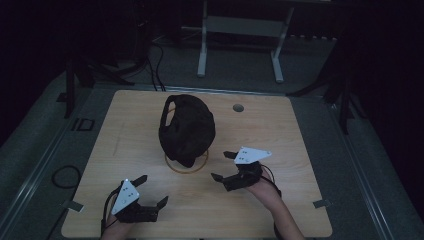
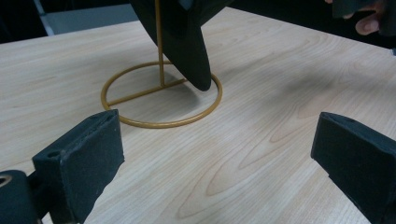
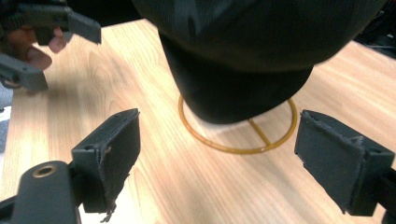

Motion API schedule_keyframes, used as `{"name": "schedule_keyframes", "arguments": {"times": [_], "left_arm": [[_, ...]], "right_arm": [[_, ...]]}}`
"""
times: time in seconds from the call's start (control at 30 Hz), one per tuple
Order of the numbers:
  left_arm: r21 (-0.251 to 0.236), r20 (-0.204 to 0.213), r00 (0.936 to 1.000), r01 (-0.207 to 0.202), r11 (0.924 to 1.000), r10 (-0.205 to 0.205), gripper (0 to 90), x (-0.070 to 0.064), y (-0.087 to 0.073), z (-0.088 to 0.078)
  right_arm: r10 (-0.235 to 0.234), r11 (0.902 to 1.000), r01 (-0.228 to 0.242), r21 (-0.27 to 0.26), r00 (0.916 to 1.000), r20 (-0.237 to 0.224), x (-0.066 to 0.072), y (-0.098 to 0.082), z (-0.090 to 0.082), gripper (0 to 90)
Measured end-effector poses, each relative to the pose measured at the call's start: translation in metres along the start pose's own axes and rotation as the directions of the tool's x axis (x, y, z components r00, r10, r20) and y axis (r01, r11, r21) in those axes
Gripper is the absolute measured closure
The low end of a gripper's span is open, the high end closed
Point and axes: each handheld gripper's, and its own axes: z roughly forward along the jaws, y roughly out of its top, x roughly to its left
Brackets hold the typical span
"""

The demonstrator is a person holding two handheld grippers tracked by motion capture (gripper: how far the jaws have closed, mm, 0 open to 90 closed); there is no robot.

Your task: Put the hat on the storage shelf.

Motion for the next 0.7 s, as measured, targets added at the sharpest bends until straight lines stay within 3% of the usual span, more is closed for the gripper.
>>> {"name": "schedule_keyframes", "arguments": {"times": [0.23,0.7], "left_arm": [[0.022,0.014,0.9999,-0.002,0.9998,0.001,2.7,0.001,-0.003,0.003],[0.029,0.020,0.9996,0.021,0.9994,-0.022,2.8,0.004,-0.006,0.005]], "right_arm": [[0.034,0.9994,-0.034,-0.003,0.9994,-0.011,0.001,-0.020,0.000,14.1],[0.051,0.9982,-0.050,0.032,0.9985,-0.019,0.000,-0.052,-0.010,14.2]]}}
